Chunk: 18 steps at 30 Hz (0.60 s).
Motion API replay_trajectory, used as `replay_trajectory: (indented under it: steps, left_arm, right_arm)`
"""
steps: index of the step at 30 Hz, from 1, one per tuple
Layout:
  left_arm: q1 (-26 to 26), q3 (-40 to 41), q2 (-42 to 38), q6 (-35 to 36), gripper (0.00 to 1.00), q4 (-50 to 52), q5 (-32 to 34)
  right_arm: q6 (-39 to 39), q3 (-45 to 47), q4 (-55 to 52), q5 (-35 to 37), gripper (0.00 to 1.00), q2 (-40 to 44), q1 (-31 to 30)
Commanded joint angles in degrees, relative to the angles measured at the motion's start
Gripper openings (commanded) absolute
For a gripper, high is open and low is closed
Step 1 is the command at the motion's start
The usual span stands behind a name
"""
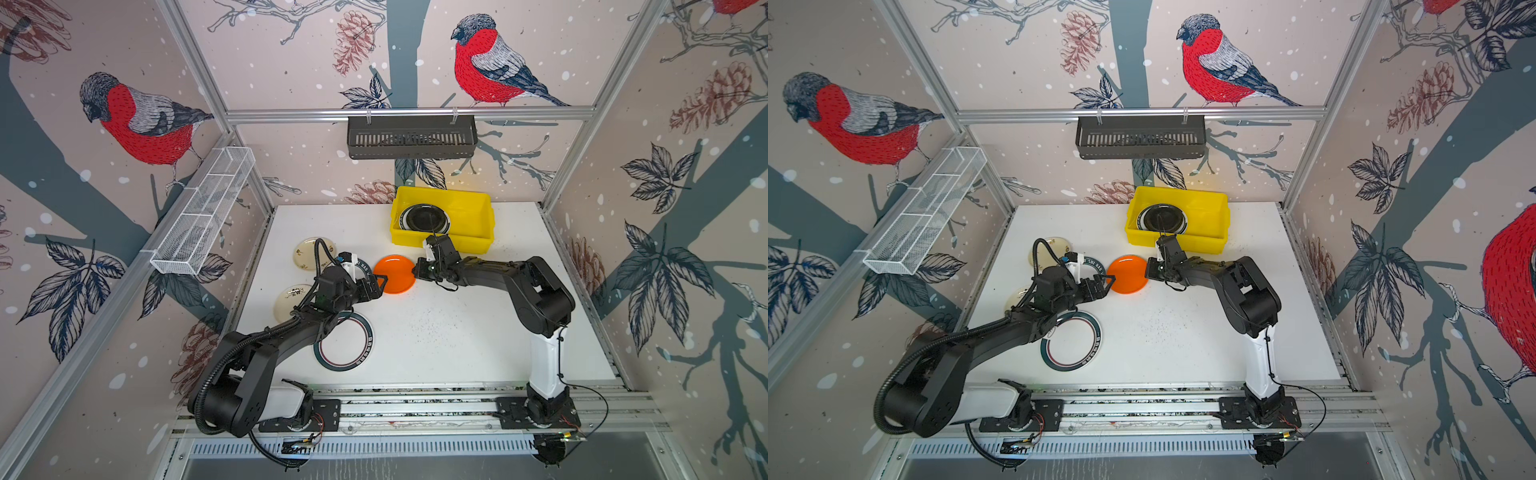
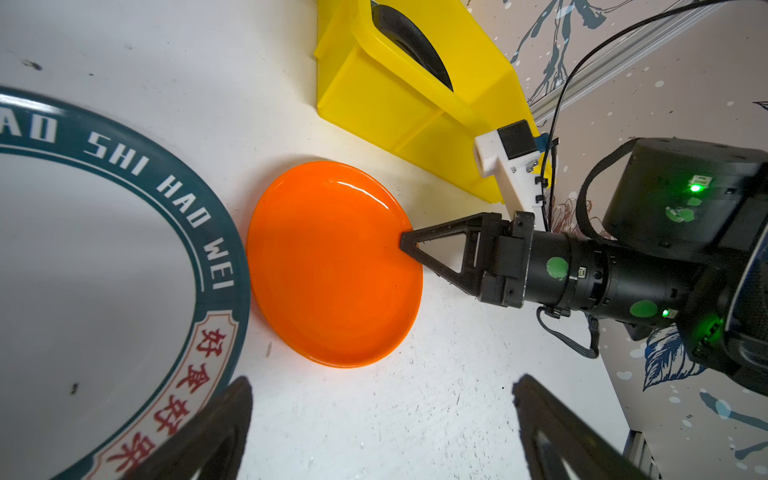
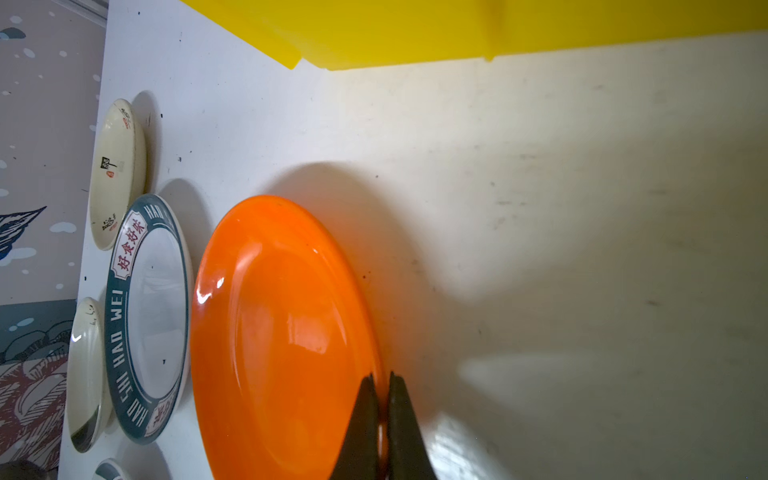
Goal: Place the plates into the plastic bin on the countertop
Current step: Pick up the plate from the center of the table.
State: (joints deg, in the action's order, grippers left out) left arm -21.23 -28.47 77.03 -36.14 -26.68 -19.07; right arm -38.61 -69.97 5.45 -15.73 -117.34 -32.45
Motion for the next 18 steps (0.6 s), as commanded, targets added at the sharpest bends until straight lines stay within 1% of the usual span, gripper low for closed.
replay_trajectory:
  steps: [1, 9, 15, 18]
  left_arm:
    - [-0.08, -0.01, 0.04, -0.18, 0.97, -2.55, -0.04]
    - [-0.04, -0.01, 0.48, -0.09, 0.97, -2.79, -0.19]
    - [-0.07, -0.01, 0.48, -0.02, 0.97, -2.86, -0.17]
    - [-0.06, 0.08, 0.37, 0.12, 0.97, -2.77, 0.14]
  right_arm:
    - [1.70, 0.01, -2.12, 1.97, 0.04, 0.46, 0.11]
    - [1.09, 1.41, -1.77, 1.41, 0.01, 2.52, 1.06]
    - [-0.24, 3.77, 0.83, -2.06, 0.00, 4.68, 2.29]
    - [0.27, 4.59, 0.21, -1.65, 0.00, 6.49, 2.39]
